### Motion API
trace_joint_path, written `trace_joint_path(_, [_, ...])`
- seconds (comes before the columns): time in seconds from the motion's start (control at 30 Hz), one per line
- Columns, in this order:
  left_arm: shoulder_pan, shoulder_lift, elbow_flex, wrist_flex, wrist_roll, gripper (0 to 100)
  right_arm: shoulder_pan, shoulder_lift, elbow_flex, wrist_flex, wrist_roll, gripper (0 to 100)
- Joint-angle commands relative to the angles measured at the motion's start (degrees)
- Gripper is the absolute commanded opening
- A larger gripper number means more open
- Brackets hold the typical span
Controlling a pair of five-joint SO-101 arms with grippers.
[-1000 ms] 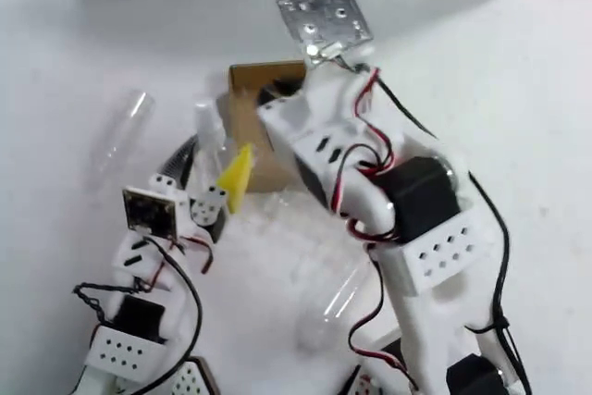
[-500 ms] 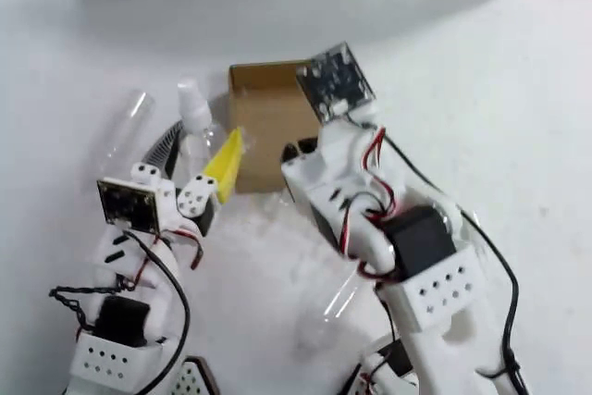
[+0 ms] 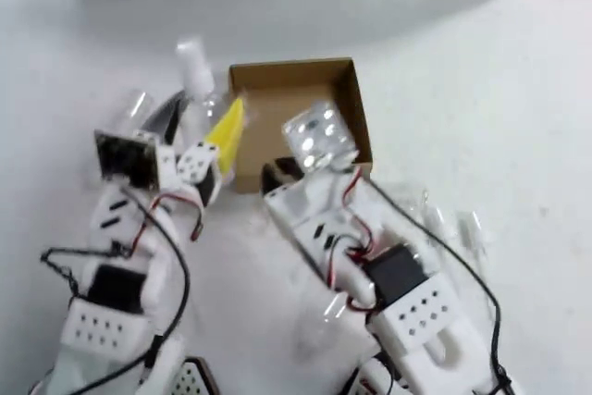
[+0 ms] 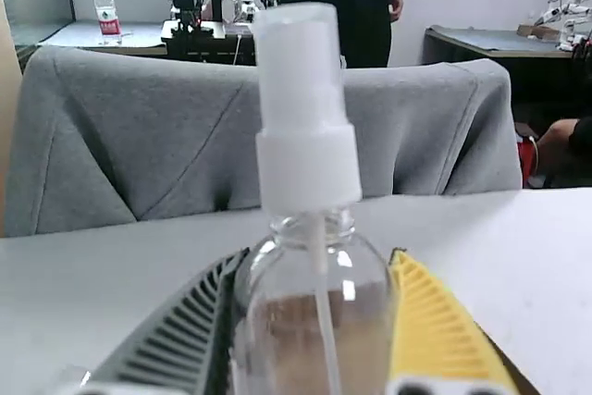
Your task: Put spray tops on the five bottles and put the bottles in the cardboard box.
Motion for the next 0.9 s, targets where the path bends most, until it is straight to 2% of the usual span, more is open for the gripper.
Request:
trace_joint_path(0.0, [-0.22, 5.49, -6.42, -0.97, -0.09, 2, -3.91, -4.26, 4.75, -8.4, 0.0, 1.6])
trace_joint_path(0.33, [1.63, 10.51, -2.29, -14.77, 0.09, 2, -10.51, -16.04, 25.23, -33.89, 0.35, 1.6])
trace_joint_path(0.47, [5.14, 11.03, -2.11, -14.95, 0.09, 2, -10.86, -14.55, 27.96, -42.95, 0.09, 1.6])
trace_joint_path(0.63, [7.08, 9.54, -1.93, -14.59, 0.09, 2, -10.59, -9.19, 28.22, -47.52, 0.44, 1.6])
trace_joint_path(0.87, [6.99, 3.47, -1.85, -6.42, -0.18, 2, -6.64, -2.07, 28.31, -52.0, 0.09, 1.6])
